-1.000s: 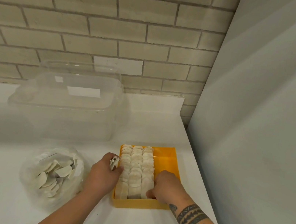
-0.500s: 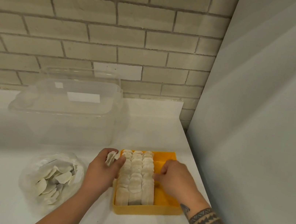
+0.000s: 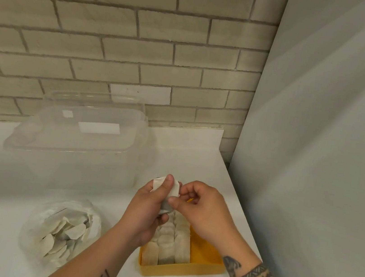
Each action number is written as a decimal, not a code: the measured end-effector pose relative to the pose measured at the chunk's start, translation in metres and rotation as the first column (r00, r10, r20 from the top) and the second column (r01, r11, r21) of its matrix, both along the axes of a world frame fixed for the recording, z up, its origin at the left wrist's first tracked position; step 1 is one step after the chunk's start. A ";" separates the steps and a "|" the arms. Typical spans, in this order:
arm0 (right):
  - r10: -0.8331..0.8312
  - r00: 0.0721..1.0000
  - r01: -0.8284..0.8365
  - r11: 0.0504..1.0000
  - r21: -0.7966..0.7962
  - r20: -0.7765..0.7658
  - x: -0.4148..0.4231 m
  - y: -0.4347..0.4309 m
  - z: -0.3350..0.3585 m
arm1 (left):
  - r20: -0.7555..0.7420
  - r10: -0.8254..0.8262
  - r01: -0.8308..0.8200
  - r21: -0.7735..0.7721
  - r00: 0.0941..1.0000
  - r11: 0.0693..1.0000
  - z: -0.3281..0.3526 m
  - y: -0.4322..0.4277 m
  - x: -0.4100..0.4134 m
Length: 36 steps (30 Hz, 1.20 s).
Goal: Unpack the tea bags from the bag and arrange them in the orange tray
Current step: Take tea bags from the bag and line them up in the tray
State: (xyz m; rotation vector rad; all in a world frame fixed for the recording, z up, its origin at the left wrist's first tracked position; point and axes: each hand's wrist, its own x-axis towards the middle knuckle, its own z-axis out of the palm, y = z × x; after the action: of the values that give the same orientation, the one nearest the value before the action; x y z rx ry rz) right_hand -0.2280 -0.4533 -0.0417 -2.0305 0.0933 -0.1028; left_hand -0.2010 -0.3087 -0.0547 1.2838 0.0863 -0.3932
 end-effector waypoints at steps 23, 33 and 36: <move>0.016 1.000 -0.014 0.994 -0.110 0.016 0.019 -0.040 -0.021 | 0.175 -0.120 0.071 0.266 0.977 0.961 -0.027 -0.003 0.015; 0.046 0.986 -0.113 0.891 -0.440 -0.161 0.057 -0.071 -0.034 | 0.300 0.165 -0.323 0.618 0.940 0.717 -0.077 0.041 0.051; 0.100 0.970 -0.205 0.827 -0.523 -0.222 0.066 -0.065 -0.042 | 0.240 0.141 -0.269 0.667 0.960 0.695 -0.088 0.042 0.052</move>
State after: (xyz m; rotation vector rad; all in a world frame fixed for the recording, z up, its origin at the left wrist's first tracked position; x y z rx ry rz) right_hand -0.1621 -0.5182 -0.0834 -2.6096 0.0161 0.1870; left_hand -0.1493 -0.2666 -0.1427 2.0368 0.2510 -0.0330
